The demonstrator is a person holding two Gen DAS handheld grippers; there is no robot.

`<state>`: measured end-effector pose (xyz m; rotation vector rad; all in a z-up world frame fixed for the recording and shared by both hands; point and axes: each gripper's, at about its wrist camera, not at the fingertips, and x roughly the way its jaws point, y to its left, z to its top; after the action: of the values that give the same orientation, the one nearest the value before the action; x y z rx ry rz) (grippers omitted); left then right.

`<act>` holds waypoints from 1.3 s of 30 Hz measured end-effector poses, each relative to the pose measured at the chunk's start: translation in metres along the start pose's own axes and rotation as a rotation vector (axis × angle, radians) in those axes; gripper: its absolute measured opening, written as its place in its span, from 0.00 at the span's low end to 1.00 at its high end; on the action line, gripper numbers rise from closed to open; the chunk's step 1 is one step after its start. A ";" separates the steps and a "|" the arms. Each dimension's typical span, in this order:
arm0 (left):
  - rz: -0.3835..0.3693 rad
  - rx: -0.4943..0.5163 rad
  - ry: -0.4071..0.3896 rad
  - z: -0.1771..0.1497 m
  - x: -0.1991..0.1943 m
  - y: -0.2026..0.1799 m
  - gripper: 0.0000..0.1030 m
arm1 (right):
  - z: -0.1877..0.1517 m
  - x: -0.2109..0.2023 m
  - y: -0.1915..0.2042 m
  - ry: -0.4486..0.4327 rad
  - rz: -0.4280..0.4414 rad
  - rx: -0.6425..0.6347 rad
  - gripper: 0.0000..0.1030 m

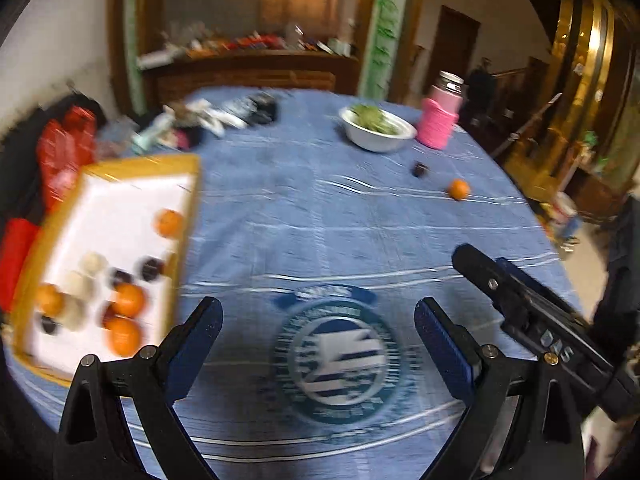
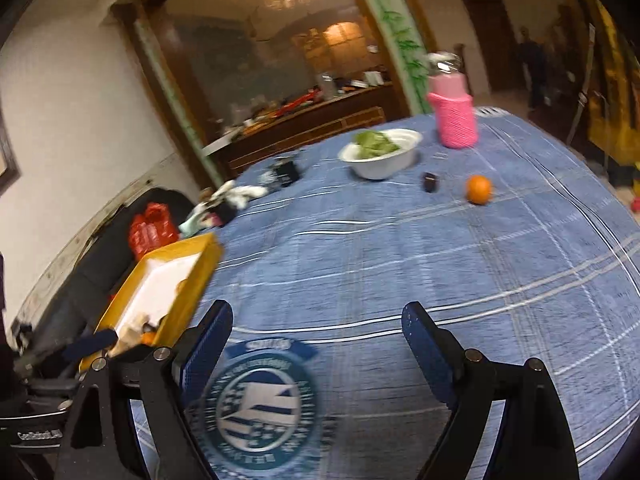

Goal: Organize fruits
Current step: 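Grasp a dark plum with the left tool while the right tool grasps a tangerine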

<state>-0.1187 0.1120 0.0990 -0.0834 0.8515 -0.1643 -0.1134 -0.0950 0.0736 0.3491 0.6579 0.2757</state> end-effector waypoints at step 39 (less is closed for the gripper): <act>-0.077 -0.014 0.190 0.048 0.145 -0.031 0.93 | 0.145 0.072 -0.213 0.000 -0.215 0.160 0.84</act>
<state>0.0075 0.0564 0.0273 -0.1152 1.0395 -0.2408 0.0629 -0.2955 0.0558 0.4277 0.7128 0.0176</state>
